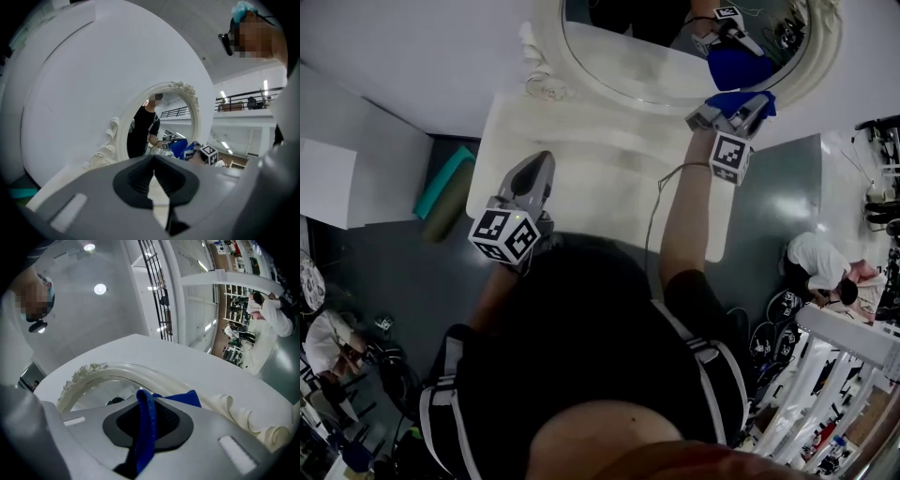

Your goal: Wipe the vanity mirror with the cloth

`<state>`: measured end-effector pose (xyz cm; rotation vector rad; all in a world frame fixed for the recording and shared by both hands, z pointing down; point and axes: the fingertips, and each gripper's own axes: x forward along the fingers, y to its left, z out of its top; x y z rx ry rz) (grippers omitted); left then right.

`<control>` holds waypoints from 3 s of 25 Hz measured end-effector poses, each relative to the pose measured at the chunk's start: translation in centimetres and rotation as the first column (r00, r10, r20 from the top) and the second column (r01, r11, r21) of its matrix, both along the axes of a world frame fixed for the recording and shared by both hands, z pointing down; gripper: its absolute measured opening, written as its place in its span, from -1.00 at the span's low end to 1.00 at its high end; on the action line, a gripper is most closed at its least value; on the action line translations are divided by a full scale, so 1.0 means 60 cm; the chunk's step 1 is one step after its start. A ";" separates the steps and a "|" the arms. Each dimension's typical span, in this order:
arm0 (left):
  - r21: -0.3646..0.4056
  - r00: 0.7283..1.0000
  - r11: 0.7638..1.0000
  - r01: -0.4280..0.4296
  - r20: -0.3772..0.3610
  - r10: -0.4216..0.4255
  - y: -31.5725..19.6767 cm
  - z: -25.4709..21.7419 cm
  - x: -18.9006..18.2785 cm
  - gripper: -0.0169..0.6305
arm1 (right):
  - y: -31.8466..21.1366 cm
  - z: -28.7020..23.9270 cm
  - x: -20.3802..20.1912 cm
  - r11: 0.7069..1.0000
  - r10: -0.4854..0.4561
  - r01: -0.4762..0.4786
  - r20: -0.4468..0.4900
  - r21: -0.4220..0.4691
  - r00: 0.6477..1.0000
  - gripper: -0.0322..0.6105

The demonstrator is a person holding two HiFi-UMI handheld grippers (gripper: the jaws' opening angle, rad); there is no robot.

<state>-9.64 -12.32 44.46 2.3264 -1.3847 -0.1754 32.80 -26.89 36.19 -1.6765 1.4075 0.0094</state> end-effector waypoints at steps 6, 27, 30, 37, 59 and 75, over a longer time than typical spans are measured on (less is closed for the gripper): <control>0.001 1.000 1.000 0.028 0.007 -0.028 -0.008 0.003 -0.010 -0.91 | -0.066 -0.030 0.001 0.999 -0.026 0.026 -0.022 0.035 0.999 -0.79; -0.017 0.999 1.000 0.014 -0.029 -0.014 -0.049 0.009 0.007 -0.91 | -0.091 -0.308 -0.099 0.996 0.005 -0.058 -0.627 -0.064 0.779 -0.79; -0.023 1.000 1.000 0.005 -0.024 -0.006 -0.057 0.009 0.014 -0.91 | -0.094 -0.331 -0.126 0.995 0.002 -0.077 -0.738 -0.067 0.675 -0.79; 0.049 0.997 0.997 -0.055 0.052 0.052 -0.118 -0.038 0.053 -0.92 | -0.102 -0.357 -0.216 0.988 0.036 -0.154 -0.967 -0.004 0.254 -0.79; 0.141 0.986 0.977 -0.160 0.076 0.150 -0.217 -0.100 0.242 -0.91 | -0.107 -0.169 -0.309 0.993 -0.009 -0.109 -0.930 0.033 -0.367 -0.79; 0.091 0.984 0.983 -0.161 0.092 0.152 -0.219 -0.059 0.286 -0.91 | -0.108 0.090 -0.295 0.980 -0.198 -0.108 -0.853 -0.166 -0.483 -0.79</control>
